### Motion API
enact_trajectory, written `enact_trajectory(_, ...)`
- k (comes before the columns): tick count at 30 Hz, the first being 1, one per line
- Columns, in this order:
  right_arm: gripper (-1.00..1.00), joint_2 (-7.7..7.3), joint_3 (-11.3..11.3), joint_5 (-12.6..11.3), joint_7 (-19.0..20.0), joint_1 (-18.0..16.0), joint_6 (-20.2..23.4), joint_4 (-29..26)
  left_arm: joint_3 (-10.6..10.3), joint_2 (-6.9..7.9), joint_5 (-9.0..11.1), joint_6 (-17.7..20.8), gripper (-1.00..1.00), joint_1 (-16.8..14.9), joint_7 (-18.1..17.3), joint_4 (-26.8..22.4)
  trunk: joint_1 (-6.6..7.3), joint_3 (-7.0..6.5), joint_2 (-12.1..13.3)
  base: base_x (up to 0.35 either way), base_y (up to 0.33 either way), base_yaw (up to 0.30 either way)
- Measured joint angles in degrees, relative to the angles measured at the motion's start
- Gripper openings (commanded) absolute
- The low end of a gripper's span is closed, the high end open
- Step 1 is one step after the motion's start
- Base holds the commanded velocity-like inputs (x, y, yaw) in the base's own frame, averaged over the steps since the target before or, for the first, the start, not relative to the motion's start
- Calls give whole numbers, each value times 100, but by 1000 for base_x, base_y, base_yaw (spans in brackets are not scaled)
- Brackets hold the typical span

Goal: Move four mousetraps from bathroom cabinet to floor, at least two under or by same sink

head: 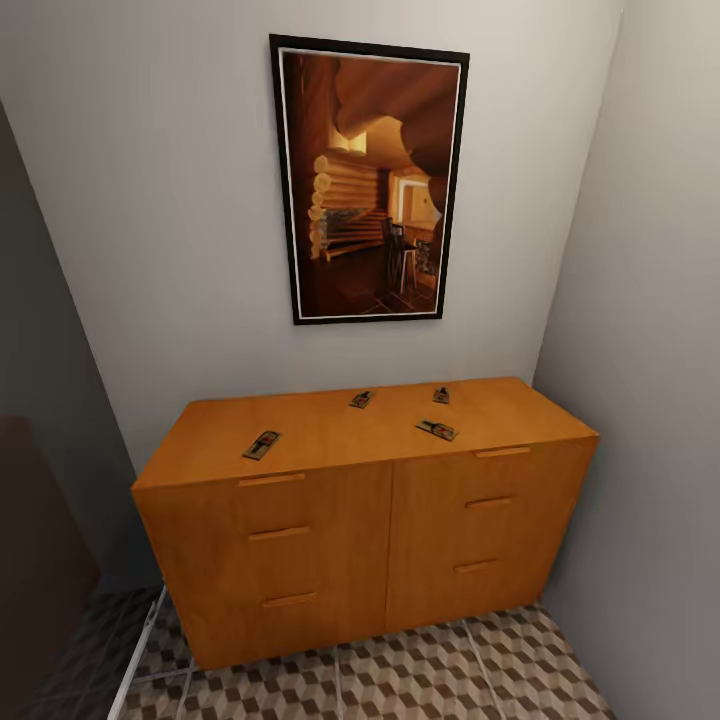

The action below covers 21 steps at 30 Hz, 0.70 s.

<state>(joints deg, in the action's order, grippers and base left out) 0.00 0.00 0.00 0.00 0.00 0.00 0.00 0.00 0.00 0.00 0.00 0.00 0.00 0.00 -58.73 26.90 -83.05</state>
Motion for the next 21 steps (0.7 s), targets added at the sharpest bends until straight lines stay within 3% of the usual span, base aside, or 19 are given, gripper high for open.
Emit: enact_trajectory(21, 100, -18, 24, 24, -8, 10, -8, 0, 39, -8, 4, -91, 100, -8, -8, -141, 0, -1, -1, 0, 0, 0)
